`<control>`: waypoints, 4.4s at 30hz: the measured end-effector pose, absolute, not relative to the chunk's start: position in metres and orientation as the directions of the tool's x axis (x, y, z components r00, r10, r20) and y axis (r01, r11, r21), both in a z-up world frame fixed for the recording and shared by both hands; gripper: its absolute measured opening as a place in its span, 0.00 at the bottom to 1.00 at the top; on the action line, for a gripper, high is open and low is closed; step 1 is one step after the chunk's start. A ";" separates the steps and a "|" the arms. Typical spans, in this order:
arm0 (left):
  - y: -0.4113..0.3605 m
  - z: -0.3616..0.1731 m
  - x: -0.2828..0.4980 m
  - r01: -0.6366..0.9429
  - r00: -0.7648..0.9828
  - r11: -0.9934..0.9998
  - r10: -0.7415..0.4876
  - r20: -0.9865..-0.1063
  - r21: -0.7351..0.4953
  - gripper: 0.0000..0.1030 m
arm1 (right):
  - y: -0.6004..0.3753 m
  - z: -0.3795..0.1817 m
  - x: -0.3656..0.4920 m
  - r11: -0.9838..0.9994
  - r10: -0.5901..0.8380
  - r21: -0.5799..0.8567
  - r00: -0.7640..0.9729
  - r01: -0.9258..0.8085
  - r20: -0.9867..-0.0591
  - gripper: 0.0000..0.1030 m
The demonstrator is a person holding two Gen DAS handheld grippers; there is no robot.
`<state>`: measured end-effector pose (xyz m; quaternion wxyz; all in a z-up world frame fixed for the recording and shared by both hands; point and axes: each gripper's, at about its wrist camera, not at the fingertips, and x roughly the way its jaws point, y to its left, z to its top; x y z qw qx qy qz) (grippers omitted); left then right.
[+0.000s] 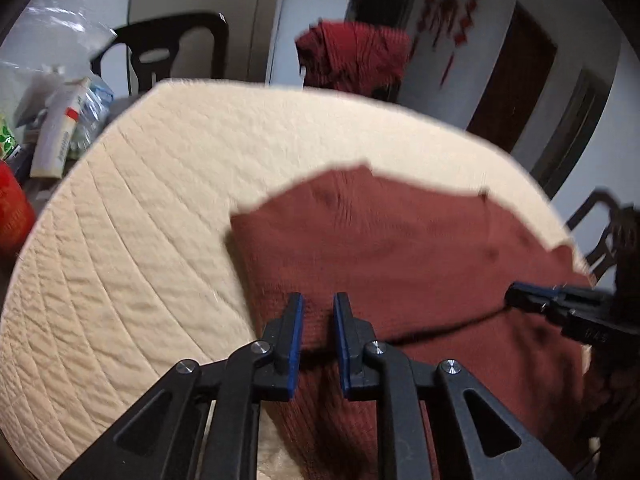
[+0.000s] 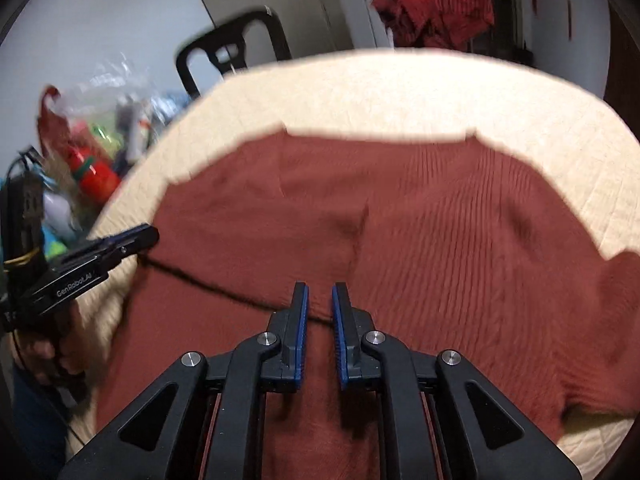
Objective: Fold small clothes
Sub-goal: 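Fold the held sleeve across the sweater body and open the left gripper, then grasp the sleeve cuff nearest the right gripper with the right gripper, then fold the held sleeve across the body toward the left tool, release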
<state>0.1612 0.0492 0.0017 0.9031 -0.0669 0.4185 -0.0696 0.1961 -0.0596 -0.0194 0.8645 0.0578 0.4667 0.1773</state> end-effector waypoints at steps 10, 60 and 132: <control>0.033 0.024 0.108 0.083 0.668 0.984 -0.173 -0.723 -0.158 0.50 | -0.106 0.003 0.138 0.938 0.346 0.292 0.586 -0.188 -0.733 0.29; -0.038 0.002 0.073 0.169 0.627 0.979 -0.195 -0.754 -0.112 0.57 | -0.311 -0.028 0.075 0.731 0.095 0.539 0.720 0.418 -0.687 0.44; -0.064 0.043 0.195 0.238 0.575 0.918 -0.396 -0.716 -0.316 0.06 | -0.176 -0.022 0.110 0.865 0.427 0.497 0.616 -0.065 -0.662 0.35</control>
